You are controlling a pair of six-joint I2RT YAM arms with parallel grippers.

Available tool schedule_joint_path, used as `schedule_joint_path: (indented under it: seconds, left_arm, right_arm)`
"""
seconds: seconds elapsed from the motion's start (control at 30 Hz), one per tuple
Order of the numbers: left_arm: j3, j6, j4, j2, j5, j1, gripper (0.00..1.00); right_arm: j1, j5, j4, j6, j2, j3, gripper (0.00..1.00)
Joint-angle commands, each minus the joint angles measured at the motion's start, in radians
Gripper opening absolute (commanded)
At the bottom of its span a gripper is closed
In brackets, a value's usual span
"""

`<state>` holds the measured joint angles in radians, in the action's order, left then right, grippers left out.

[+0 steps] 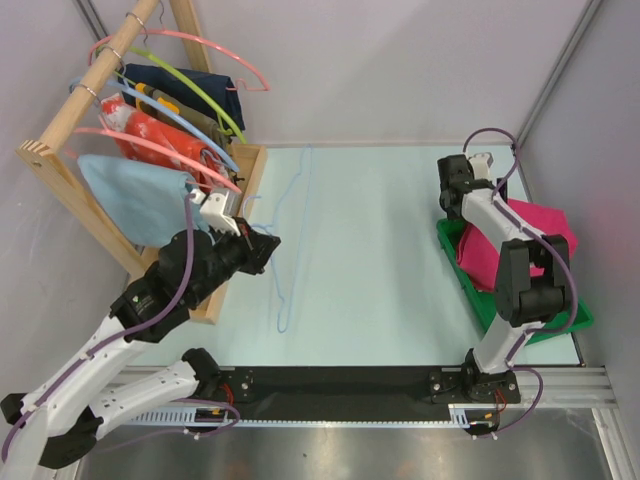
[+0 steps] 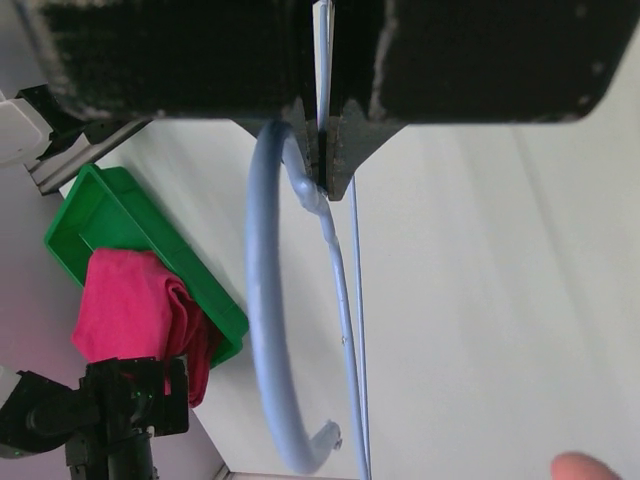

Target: Remove the trousers from the hanger

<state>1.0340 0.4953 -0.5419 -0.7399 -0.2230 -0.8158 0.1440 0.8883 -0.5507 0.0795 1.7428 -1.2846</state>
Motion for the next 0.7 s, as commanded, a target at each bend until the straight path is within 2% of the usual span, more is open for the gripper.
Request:
schedule_joint_path:
  seconds: [0.0, 0.07, 0.17, 0.2, 0.3, 0.33, 0.4, 0.43, 0.6, 0.67]
  left_arm:
    - [0.076, -0.014, 0.017, -0.022, 0.024, 0.001, 0.00]
    - [0.090, -0.017, 0.017, -0.039, 0.025, 0.001, 0.00]
    - [0.115, -0.011, 0.010, -0.058, 0.027, 0.001, 0.00]
    - [0.124, -0.001, 0.008, -0.061, 0.027, 0.001, 0.00]
    - [0.144, 0.014, 0.007, -0.078, 0.025, 0.001, 0.00]
    - [0.149, 0.018, 0.007, -0.081, 0.027, 0.001, 0.00]
    - [0.159, 0.032, 0.007, -0.088, 0.024, 0.001, 0.00]
    - [0.162, 0.038, 0.008, -0.093, 0.022, 0.001, 0.01]
    - [0.184, 0.077, -0.003, -0.110, 0.007, 0.001, 0.00]
    - [0.187, 0.098, -0.006, -0.113, 0.002, 0.001, 0.00]
  right_arm:
    - [0.046, 0.020, -0.264, 0.141, -0.121, -0.149, 0.90]
    - [0.080, 0.058, -0.333, 0.149, -0.184, -0.176, 0.95]
    - [0.187, 0.055, -0.385, 0.149, -0.277, -0.222, 0.96]
    - [0.253, 0.034, -0.390, 0.146, -0.302, -0.232, 0.96]
    - [0.360, -0.162, -0.364, 0.119, -0.396, -0.236, 0.96]
    - [0.450, -0.271, -0.329, 0.112, -0.419, -0.228, 0.96]
    - [0.550, -0.359, -0.290, 0.100, -0.479, -0.197, 0.96]
    - [0.640, -0.433, -0.232, 0.101, -0.499, -0.182, 0.96]
    - [0.891, -0.597, 0.000, 0.157, -0.591, -0.047, 0.95]
    - [0.977, -0.641, 0.128, 0.204, -0.608, -0.001, 0.90]
